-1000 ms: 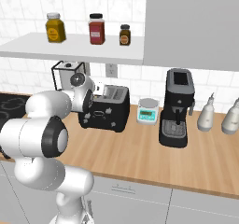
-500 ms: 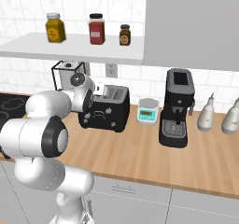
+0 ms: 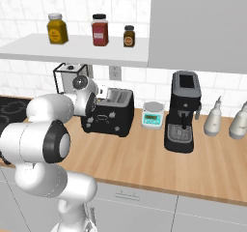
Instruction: Start the toaster. Once the lever pops up, take the bread to the plate on the dining counter.
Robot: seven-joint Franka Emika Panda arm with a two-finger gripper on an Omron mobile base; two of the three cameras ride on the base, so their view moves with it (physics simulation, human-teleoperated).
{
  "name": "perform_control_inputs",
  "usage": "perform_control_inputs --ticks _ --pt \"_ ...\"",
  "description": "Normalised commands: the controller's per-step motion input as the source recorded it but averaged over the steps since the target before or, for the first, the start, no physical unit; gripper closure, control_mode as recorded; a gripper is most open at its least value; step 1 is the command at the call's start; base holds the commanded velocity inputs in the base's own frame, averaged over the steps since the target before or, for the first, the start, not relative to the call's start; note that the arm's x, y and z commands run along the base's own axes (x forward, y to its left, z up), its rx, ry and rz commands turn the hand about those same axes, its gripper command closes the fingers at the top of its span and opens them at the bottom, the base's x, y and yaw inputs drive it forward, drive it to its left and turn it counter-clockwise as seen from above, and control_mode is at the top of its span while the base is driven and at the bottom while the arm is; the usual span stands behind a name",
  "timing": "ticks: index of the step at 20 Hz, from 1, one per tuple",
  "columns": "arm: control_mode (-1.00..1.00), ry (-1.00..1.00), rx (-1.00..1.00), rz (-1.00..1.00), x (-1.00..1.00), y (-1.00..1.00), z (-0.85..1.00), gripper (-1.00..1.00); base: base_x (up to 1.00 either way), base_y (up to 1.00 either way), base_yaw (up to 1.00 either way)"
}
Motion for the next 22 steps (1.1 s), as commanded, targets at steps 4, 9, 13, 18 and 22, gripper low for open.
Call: perform_control_inputs --ticks 4,9,13,18,22 --pt "-1.0 0.0 0.0 0.0 0.0 0.0 0.0 -1.0 0.0 0.0 0.0" --pt "-1.0 0.0 0.0 0.0 0.0 0.0 0.0 -1.0 0.0 0.0 0.0" --pt "-1.0 0.0 0.0 0.0 0.0 0.0 0.0 -1.0 0.0 0.0 0.0" --pt "-1.0 0.0 0.0 0.0 0.0 0.0 0.0 -1.0 0.0 0.0 0.0" --pt "-1.0 0.0 0.0 0.0 0.0 0.0 0.0 -1.0 0.0 0.0 0.0"
